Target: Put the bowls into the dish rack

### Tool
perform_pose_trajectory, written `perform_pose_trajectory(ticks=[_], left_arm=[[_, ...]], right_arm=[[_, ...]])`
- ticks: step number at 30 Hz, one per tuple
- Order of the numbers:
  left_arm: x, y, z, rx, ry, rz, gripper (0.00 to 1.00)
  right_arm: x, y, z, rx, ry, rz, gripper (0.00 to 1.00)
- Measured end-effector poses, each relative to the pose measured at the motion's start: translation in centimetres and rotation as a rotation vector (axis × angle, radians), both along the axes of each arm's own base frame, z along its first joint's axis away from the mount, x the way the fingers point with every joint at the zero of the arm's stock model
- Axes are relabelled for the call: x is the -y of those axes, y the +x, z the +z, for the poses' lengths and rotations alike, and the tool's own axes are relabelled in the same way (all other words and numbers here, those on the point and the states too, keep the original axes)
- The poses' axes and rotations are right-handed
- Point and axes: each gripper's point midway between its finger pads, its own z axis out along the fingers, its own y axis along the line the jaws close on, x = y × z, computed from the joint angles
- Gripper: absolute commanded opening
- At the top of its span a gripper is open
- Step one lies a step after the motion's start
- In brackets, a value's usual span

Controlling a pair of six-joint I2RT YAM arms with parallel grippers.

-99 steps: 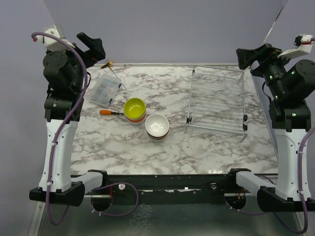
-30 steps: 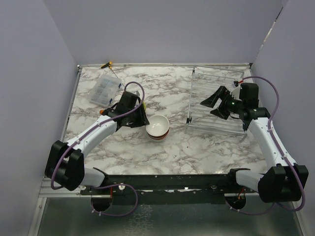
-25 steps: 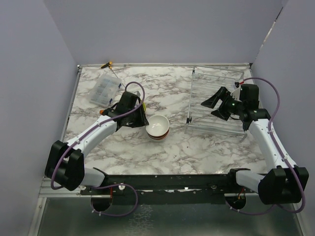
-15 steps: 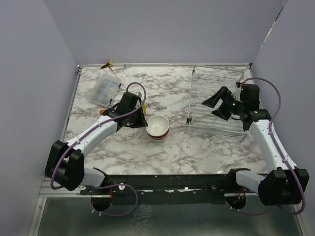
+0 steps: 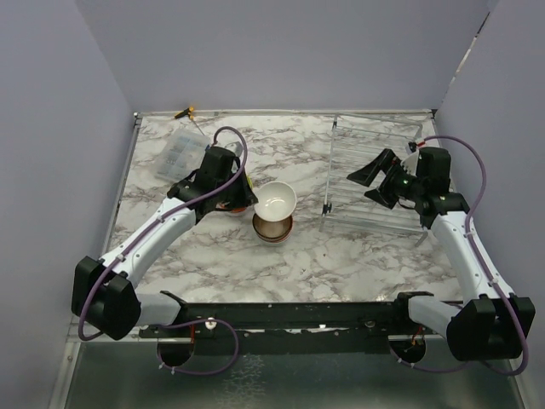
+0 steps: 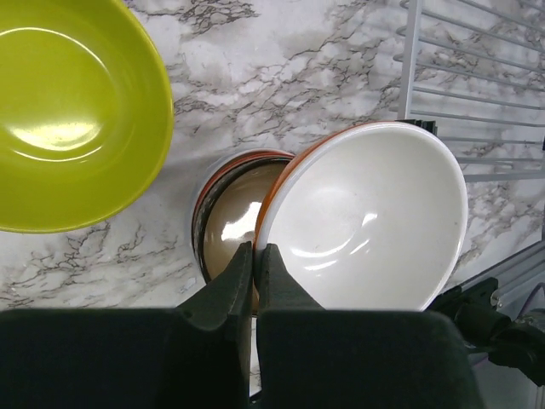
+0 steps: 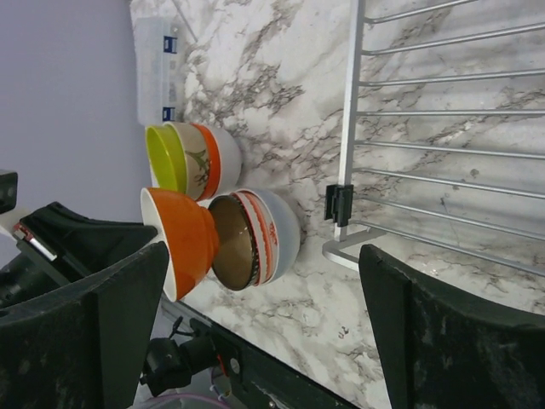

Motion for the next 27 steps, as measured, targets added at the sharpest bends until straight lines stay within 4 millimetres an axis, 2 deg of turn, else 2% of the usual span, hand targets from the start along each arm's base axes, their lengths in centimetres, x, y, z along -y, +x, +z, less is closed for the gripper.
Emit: perform_pose_trajectory(ticks=[9, 17, 23, 27], left_arm=[[0.6, 0.4, 2.3, 0.034, -0.056, 0.016, 0.00], [4.8, 3.2, 6.3, 0.062, -0.262, -0.014, 0.00], [7.2, 4.3, 6.5, 0.030, -0.318, -0.042, 0.00], [7.9, 4.3, 5.9, 0.005, -0.330, -0.047, 0.00]], right_arm=[[-2.9, -1.2, 1.2, 0.081, 0.134, 0.142, 1.00], [-7.8, -2.5, 2.7, 0.111, 0.298, 0.269, 1.00], [-9.8, -2.4, 4.4, 0.137, 0.367, 0.323, 1.00], [-10.1, -2.1, 4.2, 0.120, 0.384, 0.316, 1.00]])
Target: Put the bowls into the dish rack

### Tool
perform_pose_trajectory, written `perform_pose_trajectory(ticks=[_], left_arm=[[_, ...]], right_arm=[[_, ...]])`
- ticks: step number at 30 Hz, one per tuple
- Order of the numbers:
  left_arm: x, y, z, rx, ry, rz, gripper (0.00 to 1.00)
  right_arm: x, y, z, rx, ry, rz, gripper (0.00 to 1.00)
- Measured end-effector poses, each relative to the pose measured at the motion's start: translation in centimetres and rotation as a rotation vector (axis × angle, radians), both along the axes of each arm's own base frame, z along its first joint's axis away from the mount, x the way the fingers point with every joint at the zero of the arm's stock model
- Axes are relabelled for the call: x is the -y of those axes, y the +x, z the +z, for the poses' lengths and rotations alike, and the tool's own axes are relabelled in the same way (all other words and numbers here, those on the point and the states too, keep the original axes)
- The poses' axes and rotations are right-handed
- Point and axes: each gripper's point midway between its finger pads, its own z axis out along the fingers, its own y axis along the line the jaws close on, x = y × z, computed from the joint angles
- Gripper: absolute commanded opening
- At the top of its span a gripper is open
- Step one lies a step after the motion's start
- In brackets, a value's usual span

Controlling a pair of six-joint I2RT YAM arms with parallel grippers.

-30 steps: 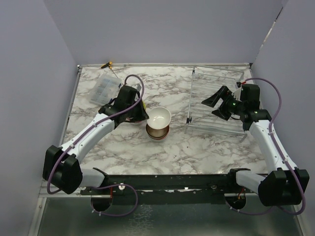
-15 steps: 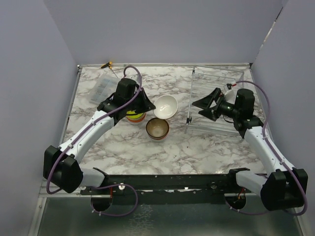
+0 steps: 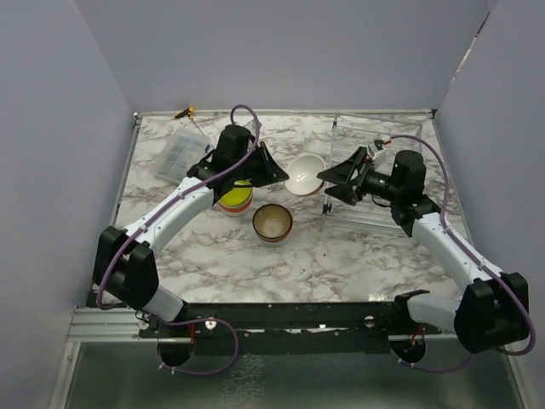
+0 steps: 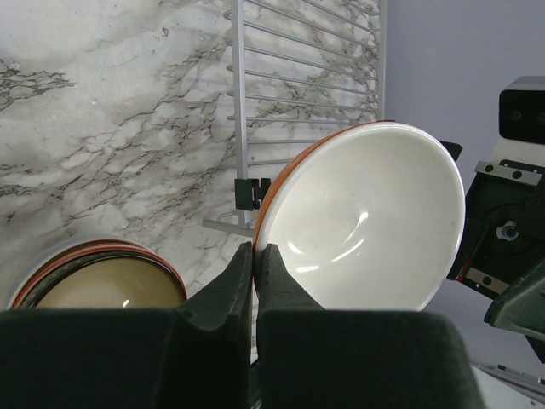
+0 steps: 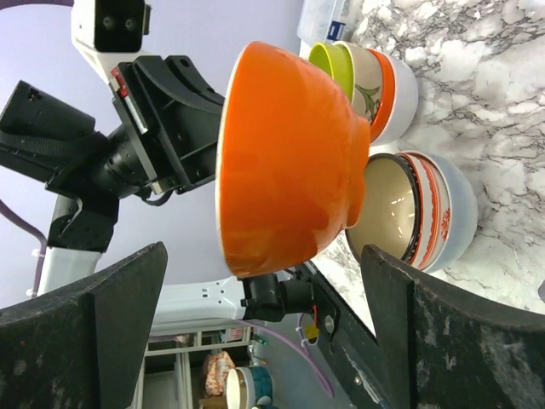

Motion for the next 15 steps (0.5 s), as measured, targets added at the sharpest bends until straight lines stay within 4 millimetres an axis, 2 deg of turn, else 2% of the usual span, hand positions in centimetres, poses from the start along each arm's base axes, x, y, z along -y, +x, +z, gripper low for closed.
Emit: perform_pose_trajectory(ticks=[8, 12, 15], left_arm=[[0.5, -0.2, 0.4, -0.008, -0.029, -0.013, 0.00], [0.7, -0.2, 0.4, -0.013, -0.036, -0.010, 0.00], [0.8, -0.2, 0.4, -0.021, -0.043, -0.010, 0.00]], right_arm=[[-0.3, 1.1, -1.9, -0.099, 0.012, -0.009, 0.99], [-0.5, 1.5, -2.3, -0.125, 0.024, -0.005, 0.91], [-0.8, 1.9, -1.6, -0.113, 0.036, 0.009, 0.84]])
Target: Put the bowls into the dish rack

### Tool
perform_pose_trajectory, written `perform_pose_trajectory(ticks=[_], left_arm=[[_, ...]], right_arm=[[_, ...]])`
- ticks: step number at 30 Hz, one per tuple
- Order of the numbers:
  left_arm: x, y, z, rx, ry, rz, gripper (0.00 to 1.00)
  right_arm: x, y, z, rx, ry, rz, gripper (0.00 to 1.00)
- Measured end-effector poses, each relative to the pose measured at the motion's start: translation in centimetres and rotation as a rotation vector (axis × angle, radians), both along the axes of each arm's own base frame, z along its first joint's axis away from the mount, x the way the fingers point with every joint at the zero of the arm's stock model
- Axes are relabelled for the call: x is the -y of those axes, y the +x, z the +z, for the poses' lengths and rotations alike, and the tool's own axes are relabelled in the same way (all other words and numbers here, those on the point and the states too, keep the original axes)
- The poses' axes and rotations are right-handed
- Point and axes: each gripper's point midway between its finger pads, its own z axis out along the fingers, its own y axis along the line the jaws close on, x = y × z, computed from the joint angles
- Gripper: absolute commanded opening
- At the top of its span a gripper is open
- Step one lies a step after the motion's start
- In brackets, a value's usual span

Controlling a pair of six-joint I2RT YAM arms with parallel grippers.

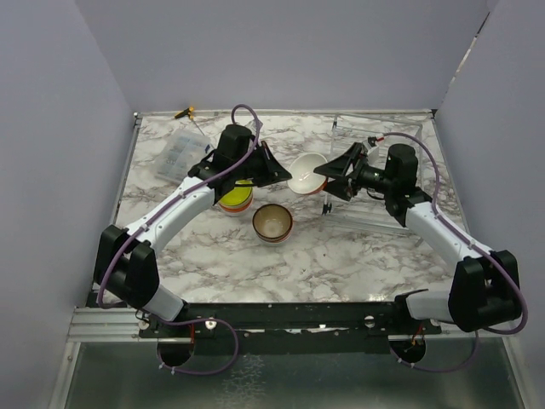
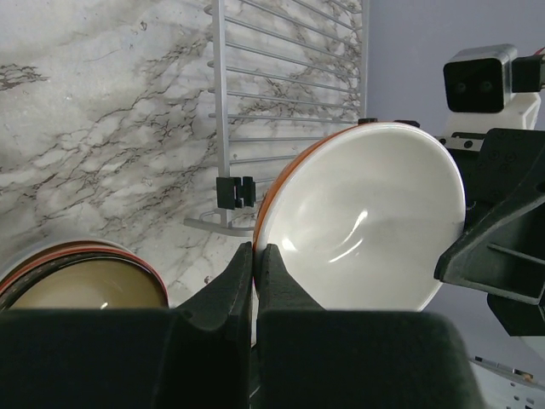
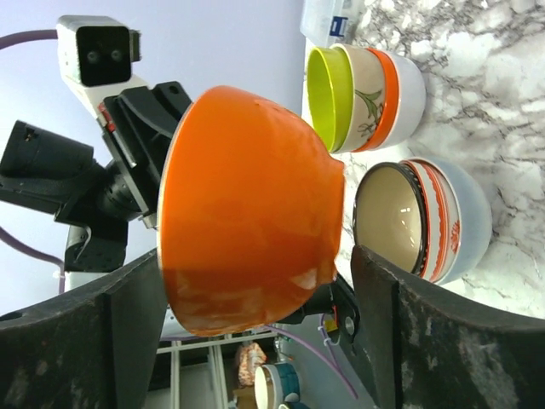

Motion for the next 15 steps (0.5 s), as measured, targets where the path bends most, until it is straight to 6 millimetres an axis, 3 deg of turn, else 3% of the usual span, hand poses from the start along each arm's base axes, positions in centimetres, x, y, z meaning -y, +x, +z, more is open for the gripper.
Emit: perform_pose_trajectory(ticks=[6, 12, 15], left_arm=[[0.32, -0.01, -0.35, -0.025, -0.012, -0.004, 0.00], [0.51, 0.20, -0.77, -0.041, -0.016, 0.001, 0.00], [0.48, 0.40, -0.59, -0.036, -0.018, 0.005, 0.00]], right_arm=[[-0.28, 0.45, 0.84, 0.041, 0.015, 0.017, 0.77], [-0.45, 0.79, 0.56, 0.038, 0.009, 0.025, 0.50], [-0.46, 0.95, 0.77, 0.048, 0.000, 0.025, 0.43]])
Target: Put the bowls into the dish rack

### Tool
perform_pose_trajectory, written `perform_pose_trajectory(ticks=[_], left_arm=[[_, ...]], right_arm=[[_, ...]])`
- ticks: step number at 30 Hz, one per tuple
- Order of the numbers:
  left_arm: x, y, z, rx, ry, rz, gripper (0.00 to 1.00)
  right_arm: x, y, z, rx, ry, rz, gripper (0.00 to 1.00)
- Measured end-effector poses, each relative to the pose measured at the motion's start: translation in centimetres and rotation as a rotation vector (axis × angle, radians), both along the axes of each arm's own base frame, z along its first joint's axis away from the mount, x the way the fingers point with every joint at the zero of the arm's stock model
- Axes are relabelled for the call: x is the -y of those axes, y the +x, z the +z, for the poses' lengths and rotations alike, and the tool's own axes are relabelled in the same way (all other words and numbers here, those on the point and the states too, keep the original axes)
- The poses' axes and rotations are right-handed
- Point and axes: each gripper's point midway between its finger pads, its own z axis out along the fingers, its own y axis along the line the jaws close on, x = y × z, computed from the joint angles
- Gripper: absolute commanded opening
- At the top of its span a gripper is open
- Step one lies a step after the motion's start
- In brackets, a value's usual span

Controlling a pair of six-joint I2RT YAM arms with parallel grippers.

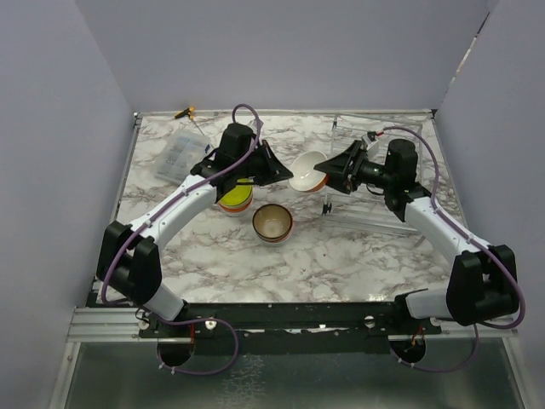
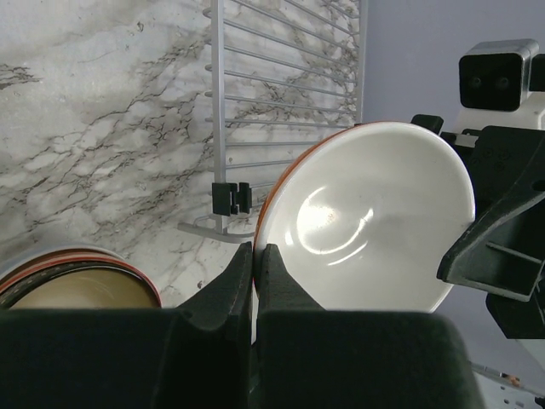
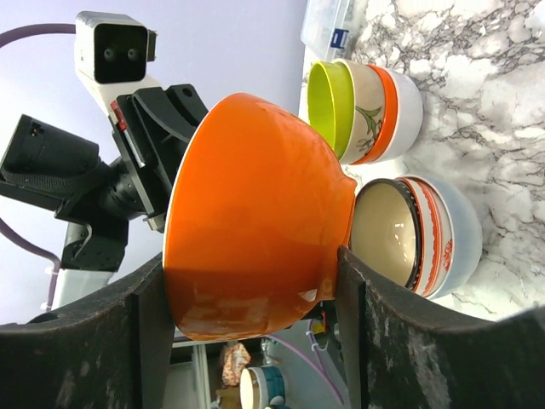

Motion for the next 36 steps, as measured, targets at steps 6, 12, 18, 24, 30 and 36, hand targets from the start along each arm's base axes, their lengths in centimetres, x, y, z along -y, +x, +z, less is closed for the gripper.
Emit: perform_pose_trajectory(ticks=[6, 12, 18, 24, 30, 36], left_arm=[[0.2, 0.5, 0.6, 0.024, -0.003, 0.002, 0.38], [-0.2, 1.1, 1.0, 0.066, 0.036, 0.013, 0.57], [-3.7, 2.9, 1.4, 0.142, 0.232, 0.141, 0.87], [-8.4, 1.5, 3.3, 0.209, 0.385, 0.244, 0.99], [-12.0, -1.0, 5.9, 0.294, 0.420, 0.321, 0.99], [-13.0, -1.5, 5.4, 0.311, 0.484, 0.299, 0.99]], right_arm=[[0.1, 0.7, 0.5, 0.012, -0.027, -0.029, 0.39], [1.0, 2.2, 0.4, 0.009, -0.115, -0.114, 0.41], [3.2, 5.3, 3.7, 0.147, -0.334, -0.224, 0.42], [6.4, 8.6, 3.9, 0.217, -0.590, -0.323, 0.41], [10.4, 11.6, 0.6, 0.186, -0.882, -0.402, 0.42], [14.9, 14.6, -1.7, 0.145, -1.172, -0.486, 0.43]])
